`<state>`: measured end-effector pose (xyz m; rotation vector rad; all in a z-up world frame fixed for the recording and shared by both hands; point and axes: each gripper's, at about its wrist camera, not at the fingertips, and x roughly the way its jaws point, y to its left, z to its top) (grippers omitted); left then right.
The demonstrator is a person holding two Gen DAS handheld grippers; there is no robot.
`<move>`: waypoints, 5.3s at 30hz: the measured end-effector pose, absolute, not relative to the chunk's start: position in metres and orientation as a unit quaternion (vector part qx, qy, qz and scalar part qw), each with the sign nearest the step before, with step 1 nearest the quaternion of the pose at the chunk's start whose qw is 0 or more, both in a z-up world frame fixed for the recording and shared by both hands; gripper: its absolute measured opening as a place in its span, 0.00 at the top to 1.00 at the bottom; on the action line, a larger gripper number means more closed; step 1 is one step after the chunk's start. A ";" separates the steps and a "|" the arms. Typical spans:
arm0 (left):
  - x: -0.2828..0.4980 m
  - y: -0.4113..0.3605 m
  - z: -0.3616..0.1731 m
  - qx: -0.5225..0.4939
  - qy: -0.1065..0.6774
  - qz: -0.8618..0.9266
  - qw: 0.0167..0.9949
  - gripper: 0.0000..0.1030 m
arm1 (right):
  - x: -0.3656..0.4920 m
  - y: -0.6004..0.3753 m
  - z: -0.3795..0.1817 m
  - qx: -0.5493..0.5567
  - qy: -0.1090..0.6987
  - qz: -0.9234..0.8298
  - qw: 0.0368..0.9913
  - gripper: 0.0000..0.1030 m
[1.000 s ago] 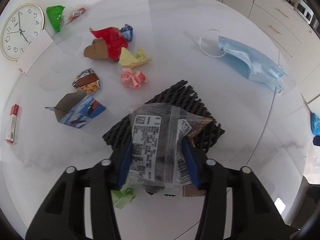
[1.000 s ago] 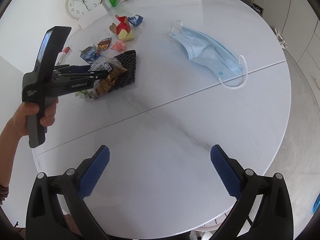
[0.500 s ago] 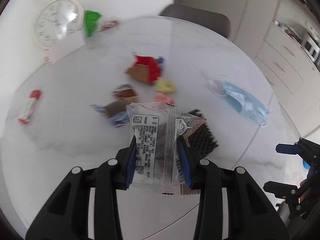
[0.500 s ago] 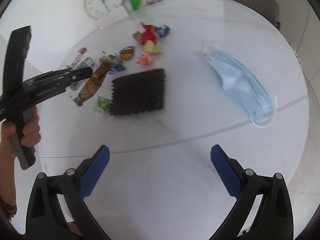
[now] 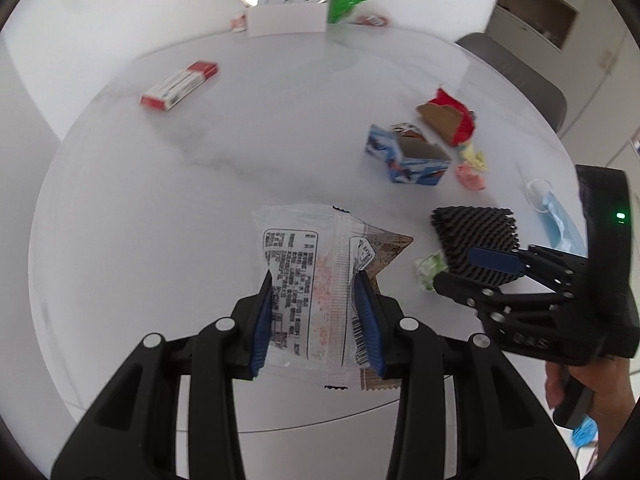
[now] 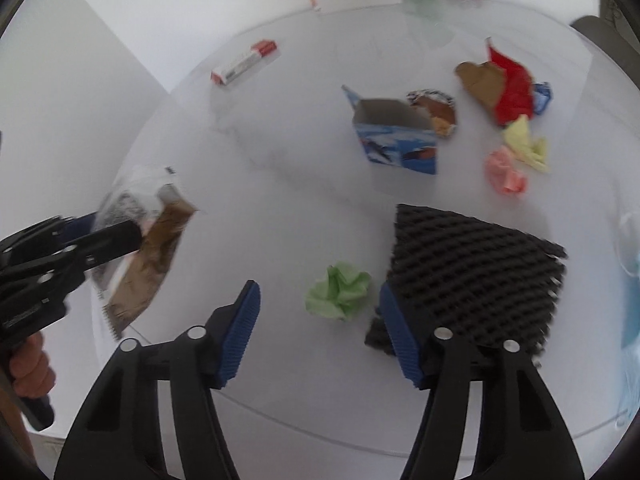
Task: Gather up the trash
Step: 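Grasp the green crumpled paper with the right tool while the left tool holds the snack bag, then drop the green paper from the right tool into the bin while the left tool drops the snack bag, then grasp the black foam net with the left tool, then grasp the flat brown-and-blue card wrapper with the right tool while the left tool holds the net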
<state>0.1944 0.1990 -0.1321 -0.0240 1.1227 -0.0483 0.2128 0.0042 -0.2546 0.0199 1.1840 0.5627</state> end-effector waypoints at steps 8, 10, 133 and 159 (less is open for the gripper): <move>0.192 0.212 -0.144 -0.024 0.536 0.003 0.844 0.63 | 0.226 0.027 -0.285 -0.049 0.573 0.248 0.779 0.66; 0.192 0.210 -0.143 -0.026 0.534 0.003 0.845 0.63 | 0.228 0.027 -0.286 -0.053 0.574 0.248 0.779 0.71; 0.219 0.045 -0.168 0.138 0.479 -0.271 0.823 0.89 | 0.101 -0.157 -0.197 0.083 0.547 0.055 0.831 0.05; 0.201 0.213 -0.134 -0.039 0.503 -0.076 0.860 0.89 | 0.333 0.032 -0.271 -0.178 0.535 0.260 0.784 0.81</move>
